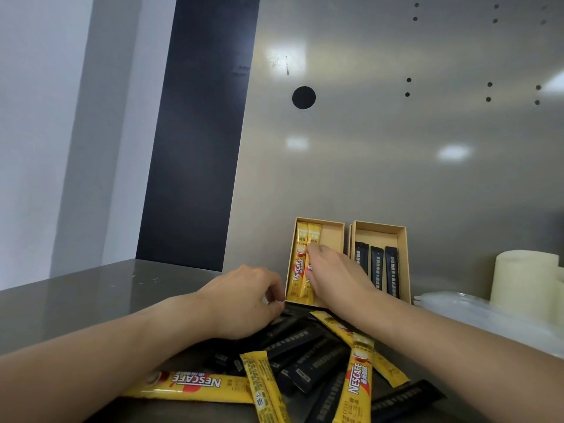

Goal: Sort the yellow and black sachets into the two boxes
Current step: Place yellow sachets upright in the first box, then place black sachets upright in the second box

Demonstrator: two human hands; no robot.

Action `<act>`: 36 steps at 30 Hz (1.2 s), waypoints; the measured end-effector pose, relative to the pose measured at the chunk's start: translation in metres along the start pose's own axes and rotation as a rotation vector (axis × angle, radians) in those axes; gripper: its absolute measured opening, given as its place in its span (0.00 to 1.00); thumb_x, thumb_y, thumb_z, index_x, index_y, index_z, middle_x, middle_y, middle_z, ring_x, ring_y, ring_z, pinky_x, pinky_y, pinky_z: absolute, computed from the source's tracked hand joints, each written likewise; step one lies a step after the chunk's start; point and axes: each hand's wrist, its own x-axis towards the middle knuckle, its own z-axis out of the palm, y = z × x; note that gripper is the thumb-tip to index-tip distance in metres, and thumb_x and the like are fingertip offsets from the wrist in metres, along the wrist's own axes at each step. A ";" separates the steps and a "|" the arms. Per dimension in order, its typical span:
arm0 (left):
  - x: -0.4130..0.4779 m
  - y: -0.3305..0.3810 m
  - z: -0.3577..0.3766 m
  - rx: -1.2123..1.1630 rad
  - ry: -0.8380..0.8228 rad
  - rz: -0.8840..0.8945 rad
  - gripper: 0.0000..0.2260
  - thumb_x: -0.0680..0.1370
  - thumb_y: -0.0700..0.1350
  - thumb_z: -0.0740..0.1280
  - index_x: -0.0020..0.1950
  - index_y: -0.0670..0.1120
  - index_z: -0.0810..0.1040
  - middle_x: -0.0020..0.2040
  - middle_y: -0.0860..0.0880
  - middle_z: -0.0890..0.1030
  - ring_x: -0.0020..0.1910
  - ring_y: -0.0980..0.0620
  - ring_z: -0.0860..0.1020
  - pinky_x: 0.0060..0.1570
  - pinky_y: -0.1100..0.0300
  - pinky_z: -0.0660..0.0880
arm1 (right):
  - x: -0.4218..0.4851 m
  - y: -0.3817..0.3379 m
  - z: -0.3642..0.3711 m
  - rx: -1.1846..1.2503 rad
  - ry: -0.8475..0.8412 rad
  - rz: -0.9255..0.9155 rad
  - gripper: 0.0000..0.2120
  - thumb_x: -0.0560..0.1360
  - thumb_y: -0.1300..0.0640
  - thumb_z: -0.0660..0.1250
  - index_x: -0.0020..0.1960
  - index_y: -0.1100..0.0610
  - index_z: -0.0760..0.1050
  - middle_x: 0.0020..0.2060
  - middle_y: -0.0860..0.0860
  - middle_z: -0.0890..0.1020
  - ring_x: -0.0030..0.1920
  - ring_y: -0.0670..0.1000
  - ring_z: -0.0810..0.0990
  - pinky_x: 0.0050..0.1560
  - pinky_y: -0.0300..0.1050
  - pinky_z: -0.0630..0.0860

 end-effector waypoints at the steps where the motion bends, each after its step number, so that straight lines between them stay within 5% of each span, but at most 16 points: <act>1: 0.000 0.000 0.000 0.000 0.003 0.004 0.10 0.81 0.54 0.65 0.61 0.54 0.79 0.58 0.56 0.81 0.45 0.58 0.78 0.51 0.58 0.79 | -0.001 -0.001 -0.003 0.005 -0.003 -0.013 0.21 0.80 0.58 0.67 0.70 0.56 0.65 0.59 0.54 0.79 0.52 0.54 0.82 0.48 0.48 0.82; 6: 0.001 -0.001 -0.001 0.006 0.005 0.013 0.09 0.81 0.53 0.65 0.59 0.54 0.80 0.55 0.57 0.82 0.45 0.58 0.79 0.52 0.56 0.80 | -0.004 -0.003 -0.033 0.020 0.069 -0.266 0.12 0.83 0.53 0.57 0.64 0.53 0.72 0.57 0.50 0.80 0.50 0.52 0.81 0.48 0.49 0.80; 12: 0.000 -0.003 -0.005 0.088 0.098 0.042 0.11 0.82 0.44 0.62 0.58 0.55 0.82 0.56 0.56 0.83 0.53 0.55 0.80 0.56 0.54 0.80 | -0.036 0.019 -0.067 0.306 -0.179 -0.497 0.13 0.85 0.49 0.55 0.61 0.48 0.77 0.52 0.39 0.78 0.56 0.39 0.74 0.58 0.34 0.70; 17: 0.001 -0.004 -0.002 0.026 0.091 0.046 0.10 0.82 0.45 0.62 0.56 0.57 0.82 0.54 0.58 0.82 0.51 0.58 0.79 0.56 0.55 0.80 | -0.091 0.046 -0.047 0.676 -0.227 -0.314 0.16 0.82 0.51 0.53 0.59 0.47 0.79 0.54 0.39 0.80 0.63 0.46 0.76 0.64 0.45 0.71; 20: -0.001 0.001 -0.002 -0.025 0.037 0.064 0.07 0.81 0.49 0.65 0.54 0.57 0.82 0.50 0.59 0.82 0.50 0.59 0.80 0.55 0.54 0.80 | -0.098 0.048 -0.039 0.811 -0.230 -0.222 0.16 0.80 0.51 0.55 0.57 0.46 0.81 0.53 0.39 0.80 0.61 0.45 0.77 0.62 0.40 0.72; 28: -0.008 0.015 -0.010 -0.103 -0.192 0.035 0.17 0.76 0.65 0.66 0.55 0.54 0.82 0.50 0.55 0.83 0.51 0.55 0.79 0.52 0.56 0.76 | -0.096 0.045 -0.039 0.711 -0.247 -0.274 0.09 0.82 0.54 0.63 0.56 0.47 0.82 0.51 0.40 0.81 0.59 0.43 0.77 0.62 0.46 0.74; 32: -0.007 0.017 -0.003 -0.127 -0.173 0.066 0.18 0.75 0.64 0.68 0.57 0.53 0.82 0.49 0.53 0.84 0.50 0.55 0.81 0.53 0.54 0.79 | -0.096 0.042 -0.041 0.678 -0.227 -0.290 0.15 0.80 0.42 0.58 0.56 0.46 0.81 0.50 0.38 0.80 0.59 0.42 0.76 0.60 0.46 0.75; 36: -0.008 0.018 -0.003 -0.173 -0.150 0.093 0.14 0.77 0.58 0.69 0.58 0.53 0.82 0.50 0.53 0.85 0.50 0.55 0.82 0.56 0.50 0.79 | -0.096 0.041 -0.042 0.660 -0.238 -0.271 0.14 0.82 0.43 0.59 0.56 0.47 0.80 0.50 0.38 0.80 0.58 0.41 0.76 0.60 0.45 0.75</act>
